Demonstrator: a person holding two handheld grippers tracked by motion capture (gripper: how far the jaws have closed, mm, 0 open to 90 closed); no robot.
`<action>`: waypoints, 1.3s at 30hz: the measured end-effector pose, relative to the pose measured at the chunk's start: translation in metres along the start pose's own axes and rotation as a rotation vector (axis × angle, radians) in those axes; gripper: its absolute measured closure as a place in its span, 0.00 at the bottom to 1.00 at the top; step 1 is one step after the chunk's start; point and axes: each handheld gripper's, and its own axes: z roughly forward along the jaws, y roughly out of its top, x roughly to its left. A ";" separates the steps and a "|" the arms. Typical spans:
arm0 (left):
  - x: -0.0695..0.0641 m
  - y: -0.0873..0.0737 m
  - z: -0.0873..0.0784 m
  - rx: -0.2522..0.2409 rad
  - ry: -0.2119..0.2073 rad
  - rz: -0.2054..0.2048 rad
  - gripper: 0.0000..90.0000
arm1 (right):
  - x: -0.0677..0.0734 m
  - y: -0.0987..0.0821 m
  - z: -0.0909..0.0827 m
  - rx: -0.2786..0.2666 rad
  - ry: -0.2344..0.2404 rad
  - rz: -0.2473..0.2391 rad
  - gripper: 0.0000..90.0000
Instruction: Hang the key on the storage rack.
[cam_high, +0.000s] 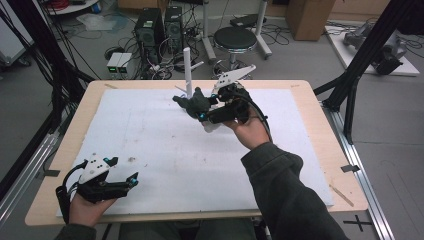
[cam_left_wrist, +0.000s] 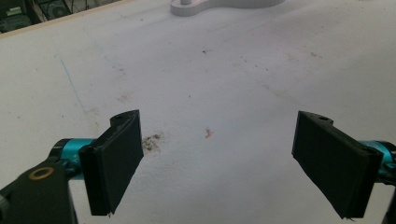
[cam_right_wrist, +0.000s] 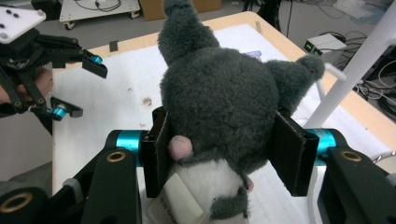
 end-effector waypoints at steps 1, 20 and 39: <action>0.000 0.000 0.000 0.002 -0.002 -0.003 0.18 | -0.002 0.002 0.000 -0.004 0.000 -0.007 0.51; 0.000 0.000 0.000 0.000 -0.004 -0.006 0.19 | -0.024 0.016 0.017 -0.009 -0.030 0.011 0.51; 0.001 0.000 0.001 0.001 -0.004 -0.008 0.18 | -0.048 0.007 0.036 -0.002 -0.085 0.072 0.50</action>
